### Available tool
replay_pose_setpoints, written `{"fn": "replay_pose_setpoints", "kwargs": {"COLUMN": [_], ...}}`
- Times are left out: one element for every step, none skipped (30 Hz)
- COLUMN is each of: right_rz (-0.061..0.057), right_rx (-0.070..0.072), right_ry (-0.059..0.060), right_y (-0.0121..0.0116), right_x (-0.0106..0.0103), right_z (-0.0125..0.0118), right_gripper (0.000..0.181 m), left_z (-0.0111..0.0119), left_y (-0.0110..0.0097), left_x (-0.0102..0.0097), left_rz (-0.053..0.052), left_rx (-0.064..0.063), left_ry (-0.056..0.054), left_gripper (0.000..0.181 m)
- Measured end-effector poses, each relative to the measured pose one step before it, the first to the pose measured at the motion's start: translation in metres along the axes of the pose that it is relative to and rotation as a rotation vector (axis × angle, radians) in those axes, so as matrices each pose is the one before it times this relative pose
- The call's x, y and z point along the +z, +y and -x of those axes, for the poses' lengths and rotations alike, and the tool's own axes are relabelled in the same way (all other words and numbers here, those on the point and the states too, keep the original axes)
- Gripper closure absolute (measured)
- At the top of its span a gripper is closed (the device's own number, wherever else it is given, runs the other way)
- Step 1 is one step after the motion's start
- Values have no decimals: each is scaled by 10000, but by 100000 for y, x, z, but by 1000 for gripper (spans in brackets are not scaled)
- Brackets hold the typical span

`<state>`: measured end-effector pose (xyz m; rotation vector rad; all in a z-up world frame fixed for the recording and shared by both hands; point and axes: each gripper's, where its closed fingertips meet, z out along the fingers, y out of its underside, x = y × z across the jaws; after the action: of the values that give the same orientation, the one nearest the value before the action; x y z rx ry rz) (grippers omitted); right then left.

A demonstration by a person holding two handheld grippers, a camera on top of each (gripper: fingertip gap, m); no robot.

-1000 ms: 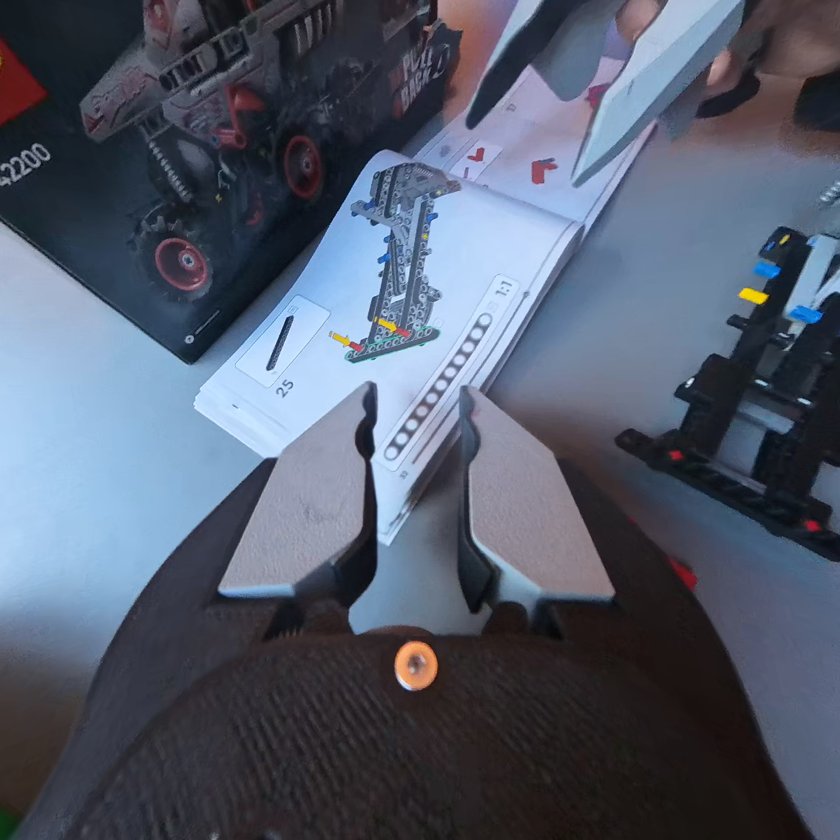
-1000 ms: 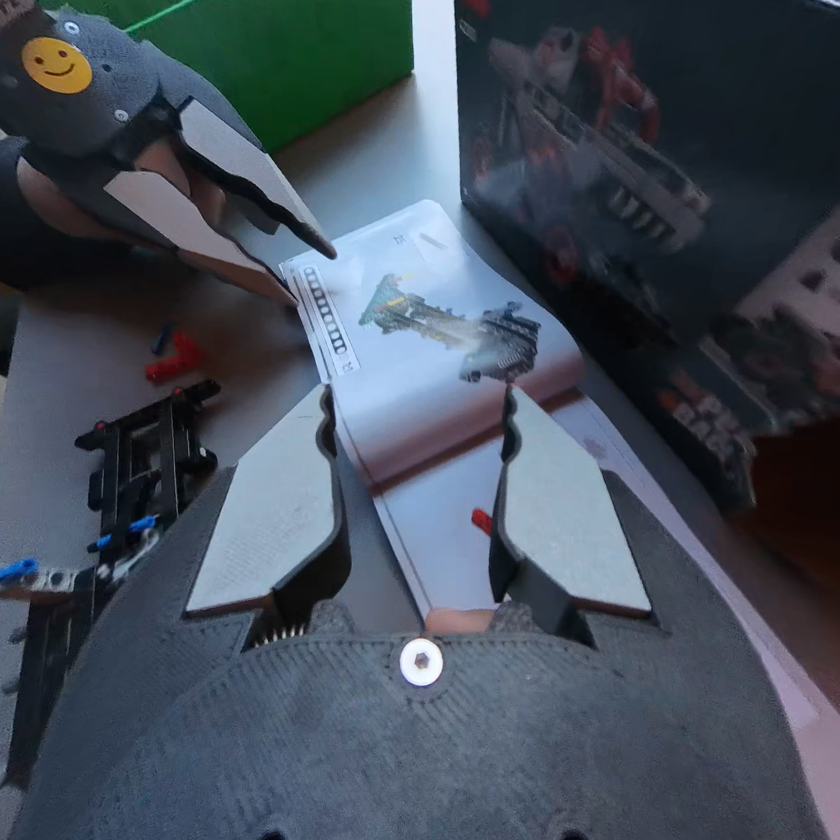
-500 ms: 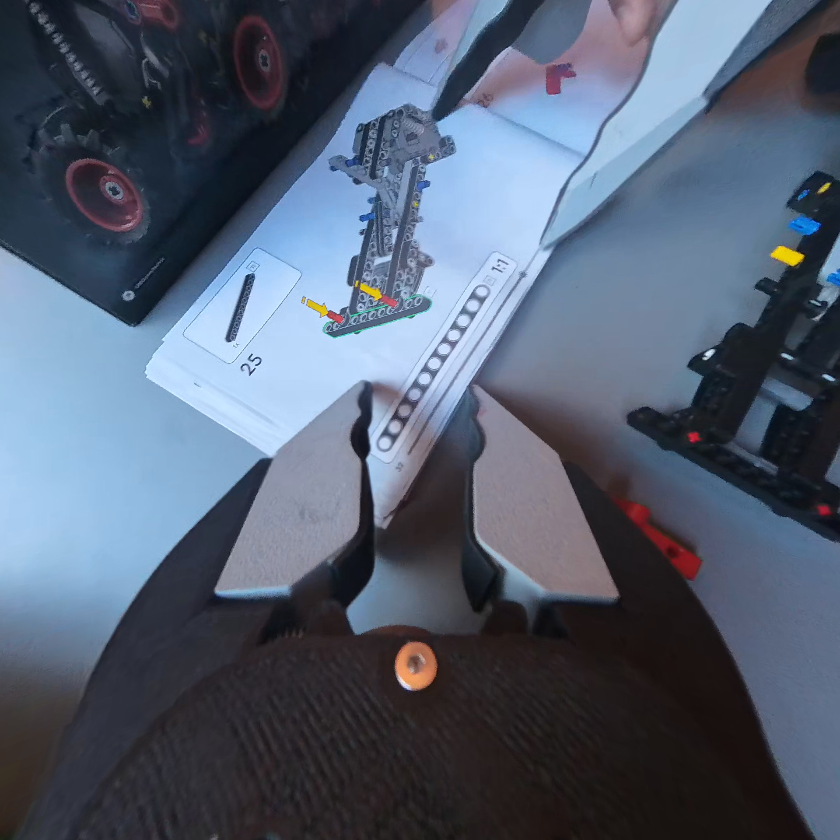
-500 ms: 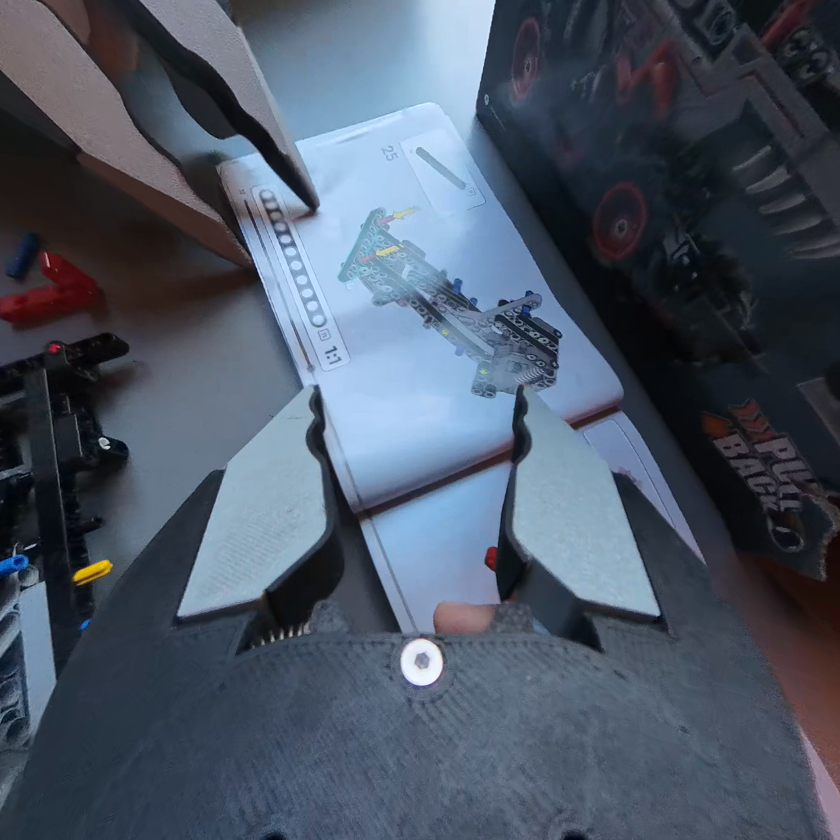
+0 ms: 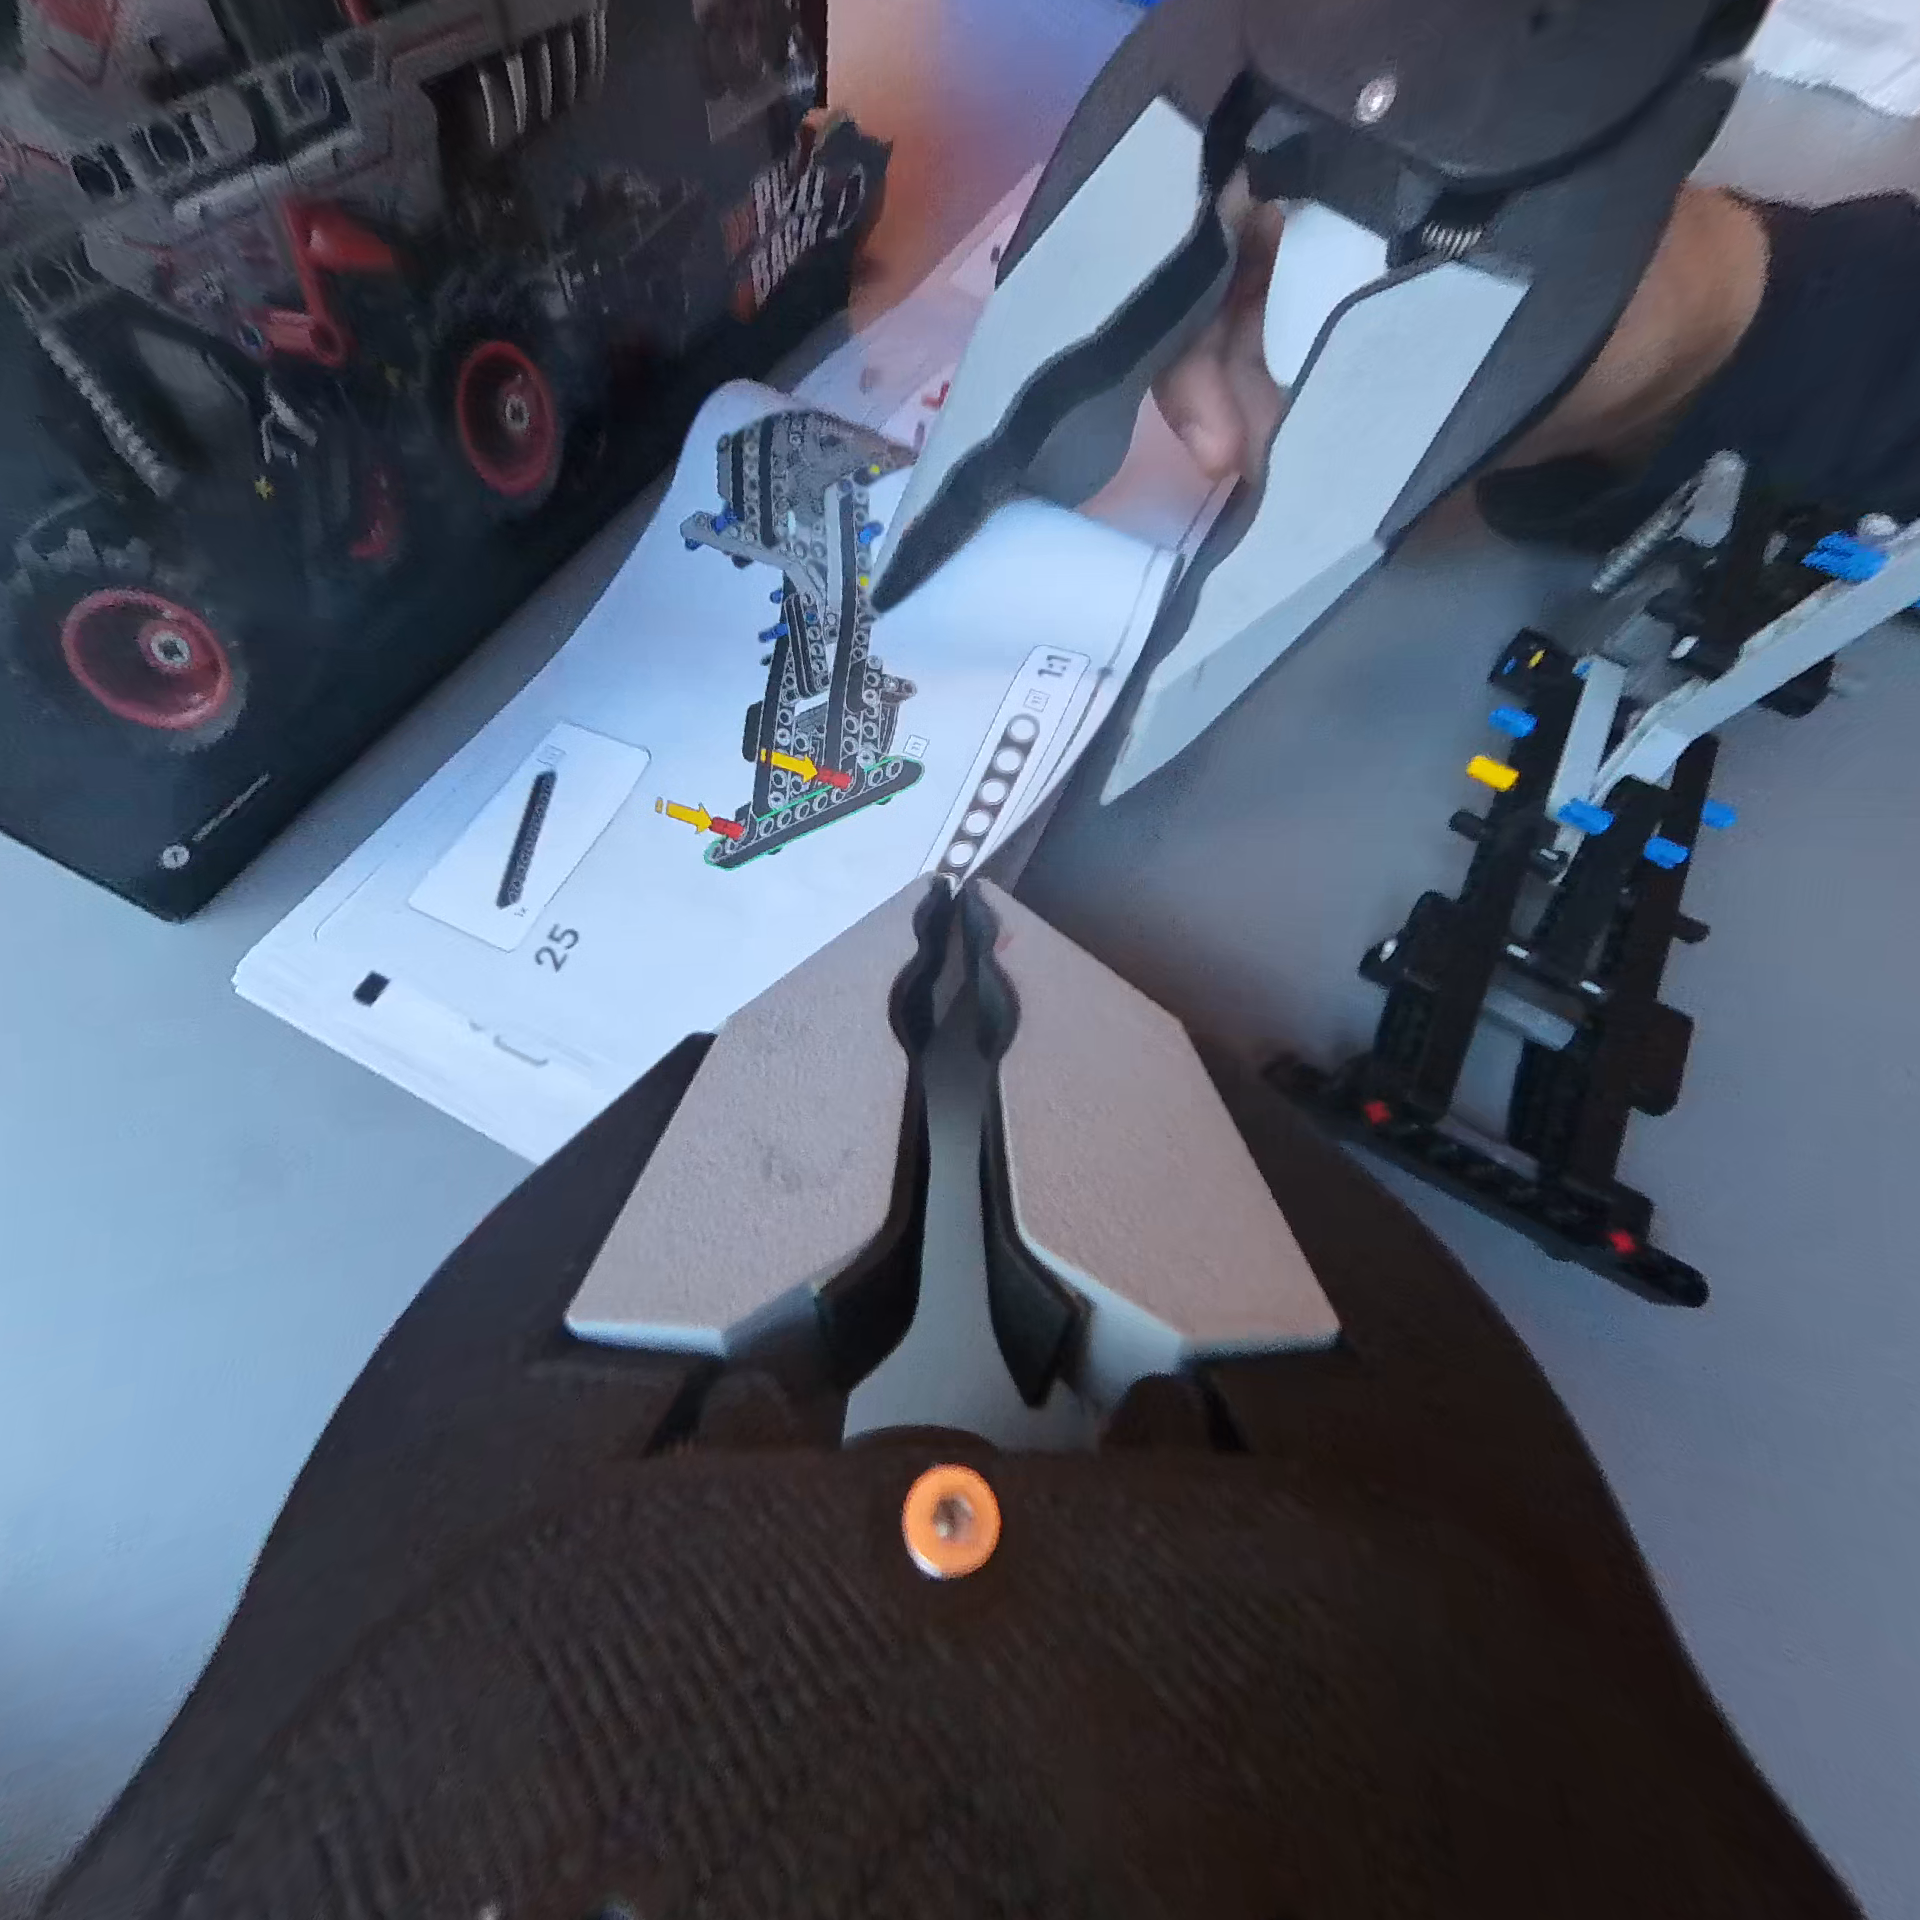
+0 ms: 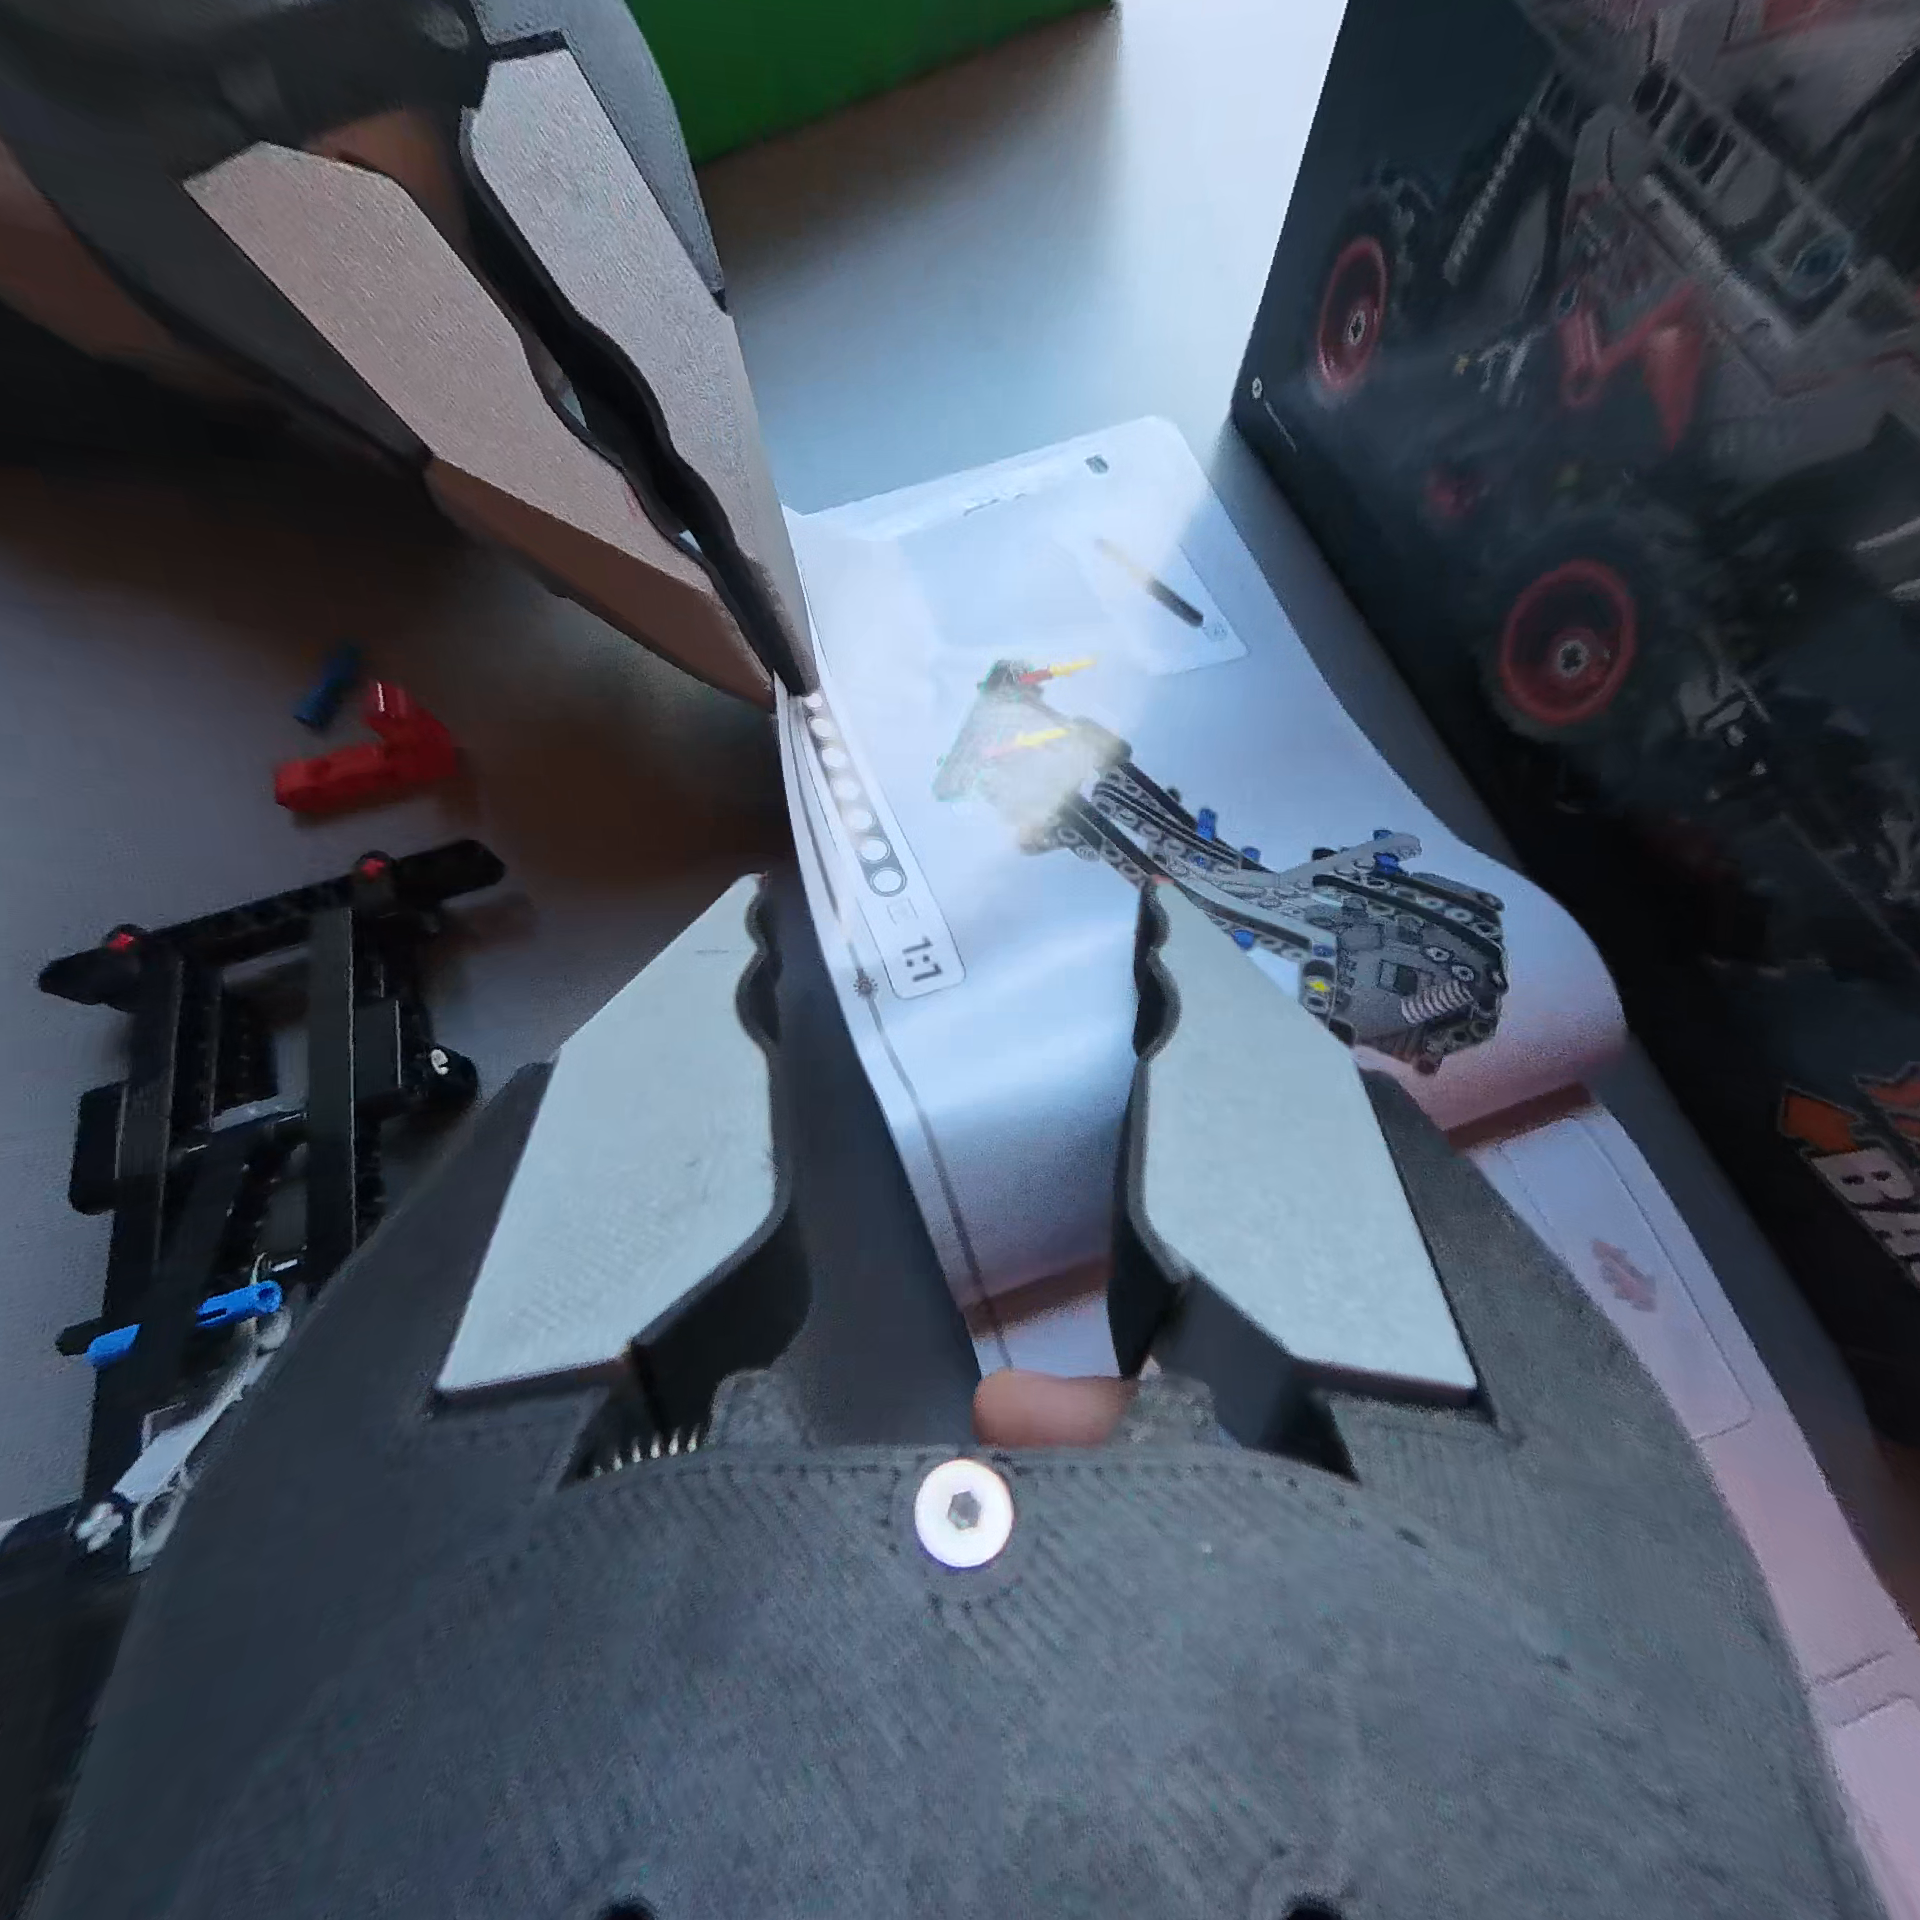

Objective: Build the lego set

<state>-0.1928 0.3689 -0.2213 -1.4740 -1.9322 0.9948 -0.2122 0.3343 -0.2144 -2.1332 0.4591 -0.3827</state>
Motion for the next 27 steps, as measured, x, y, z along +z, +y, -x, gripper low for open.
{"fn": "replay_pose_setpoints", "kwargs": {"right_rz": [-6, 16, 6, -4, -49, -141, -170, -100, -20, 17, -36, -36, 51, 94, -6, -163, -266, -337, -371, -376, -429, -439, -388, -302, -183, -46, 122], "right_rx": [-212, -263, -272, -174, -66, -54, -84, -77, -83, -144, -185, -207, -209, -125, 23, 139, 256, 340, 379, 405, 365, 320, 289, 252, 203, 143, 87], "right_ry": [177, 202, 105, 67, 53, -5, -47, 7, 64, -18, -41, 192, 216, 151, 121, 104, 103, 48, -44, -34, -11, -11, -9, 5, -12, -36, -75], "right_y": [-70, -37, -78, -101, -164, -289, -354, -259, -118, -62, -165, -158, -14, 94, 39, -74, -162, -221, -225, -228, -344, -431, -476, -426, -270, -22, 323], "right_x": [-54, -56, -81, -84, -92, -118, -141, -136, -112, -107, -123, -124, -137, -208, -334, -486, -633, -725, -765, -815, -866, -851, -794, -712, -596, -503, -422], "right_z": [-68, -70, 90, 84, 38, 115, 178, 97, 3, 143, 245, -60, -135, -159, -244, -337, -466, -472, -387, -410, -420, -421, -417, -425, -345, -251, -120], "right_gripper": [120, 127, 131, 133, 136, 141, 144, 146, 153, 164, 177, 180, 181, 181, 181, 181, 181, 181, 181, 181, 181, 181, 181, 181, 181, 181, 181], "left_z": [-112, -98, -37, 6, 61, -14, -103, 16, 62, 32, 40, 76, 179, 312, 415, 487, 510, 462, 328, 298, 296, 128, 47, 28, -41, -34, -4], "left_y": [-376, -306, -86, 20, -202, -418, -343, -131, -84, -133, -173, -179, -193, -184, -176, -165, -147, -128, 5, 235, 271, 229, 304, 481, 665, 700, 421], "left_x": [-14, -25, 16, 27, -49, -111, -95, -50, -22, -28, -47, -88, -151, -217, -270, -308, -297, -252, -156, -45, 20, 55, 117, 196, 276, 284, 180], "left_rz": [-224, -182, -48, 27, -124, -257, -203, -68, -39, -78, -114, -126, -132, -108, -99, -113, -101, -84, -5, 136, 147, 93, 138, 249, 367, 403, 259], "left_rx": [68, 103, 115, 89, 61, 69, 79, 44, 26, 21, 25, 7, -36, -17, -2, -14, -50, -86, -80, -78, -61, -6, 11, 25, 54, 65, 81], "left_ry": [-1, -14, -49, -54, -96, -37, 25, -50, -68, -53, -57, -69, -112, -161, -191, -201, -195, -160, -71, -69, -106, -23, 10, 19, 49, 26, -12], "left_gripper": [181, 181, 181, 181, 181, 181, 181, 181, 181, 181, 181, 181, 180, 173, 165, 162, 162, 159, 158, 158, 158, 158, 158, 158, 158, 157, 157]}}
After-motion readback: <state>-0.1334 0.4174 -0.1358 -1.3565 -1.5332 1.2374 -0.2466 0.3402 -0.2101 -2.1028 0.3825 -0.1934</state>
